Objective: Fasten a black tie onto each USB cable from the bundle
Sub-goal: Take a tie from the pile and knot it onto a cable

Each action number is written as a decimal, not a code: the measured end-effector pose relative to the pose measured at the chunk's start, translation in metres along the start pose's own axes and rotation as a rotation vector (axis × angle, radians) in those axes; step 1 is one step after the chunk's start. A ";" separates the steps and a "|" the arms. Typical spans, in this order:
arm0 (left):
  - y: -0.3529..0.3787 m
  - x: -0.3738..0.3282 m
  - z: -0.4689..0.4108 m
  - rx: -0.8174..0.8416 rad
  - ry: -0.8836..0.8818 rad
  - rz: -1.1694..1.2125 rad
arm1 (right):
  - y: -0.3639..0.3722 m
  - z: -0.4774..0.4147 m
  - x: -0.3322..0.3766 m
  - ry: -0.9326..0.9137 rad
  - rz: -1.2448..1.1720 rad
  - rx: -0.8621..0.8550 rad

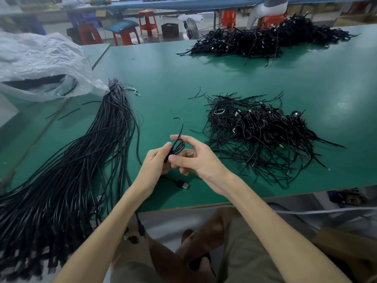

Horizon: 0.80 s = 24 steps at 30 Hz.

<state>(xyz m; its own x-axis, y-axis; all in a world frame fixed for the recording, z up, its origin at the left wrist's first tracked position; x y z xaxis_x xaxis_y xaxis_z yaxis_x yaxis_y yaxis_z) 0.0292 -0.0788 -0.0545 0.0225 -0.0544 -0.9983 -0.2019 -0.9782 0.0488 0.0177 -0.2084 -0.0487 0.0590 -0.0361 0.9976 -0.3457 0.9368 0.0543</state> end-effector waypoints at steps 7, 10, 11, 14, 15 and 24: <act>0.002 -0.002 0.002 0.014 0.016 -0.026 | -0.001 0.001 0.002 0.015 0.207 -0.015; 0.002 -0.002 0.003 -0.026 -0.003 0.027 | -0.003 0.004 0.007 -0.029 0.386 -0.098; 0.000 -0.002 0.002 -0.050 -0.010 0.032 | -0.004 0.004 0.008 -0.045 0.454 -0.128; -0.003 0.000 0.000 -0.074 -0.012 0.022 | -0.004 0.007 0.009 -0.058 0.615 -0.195; -0.002 0.000 0.000 -0.072 -0.012 0.015 | -0.003 0.008 0.010 -0.065 0.638 -0.202; -0.003 -0.002 0.002 -0.092 -0.001 0.010 | 0.003 0.011 0.014 -0.114 0.609 -0.294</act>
<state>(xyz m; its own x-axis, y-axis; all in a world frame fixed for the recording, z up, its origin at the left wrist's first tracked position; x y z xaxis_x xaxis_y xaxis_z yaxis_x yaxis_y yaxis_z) 0.0277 -0.0752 -0.0531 0.0203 -0.0638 -0.9978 -0.1108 -0.9920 0.0612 0.0075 -0.2096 -0.0341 -0.1700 0.5055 0.8459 -0.0164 0.8569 -0.5153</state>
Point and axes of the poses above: each hand's wrist, its own z-axis away from the middle knuckle, its own y-axis out of the palm, x = y × z, the point moved 6 cm from there along -z, towards the middle knuckle, and after that the axes turned 8 degrees about z, right-handed, at the moved point
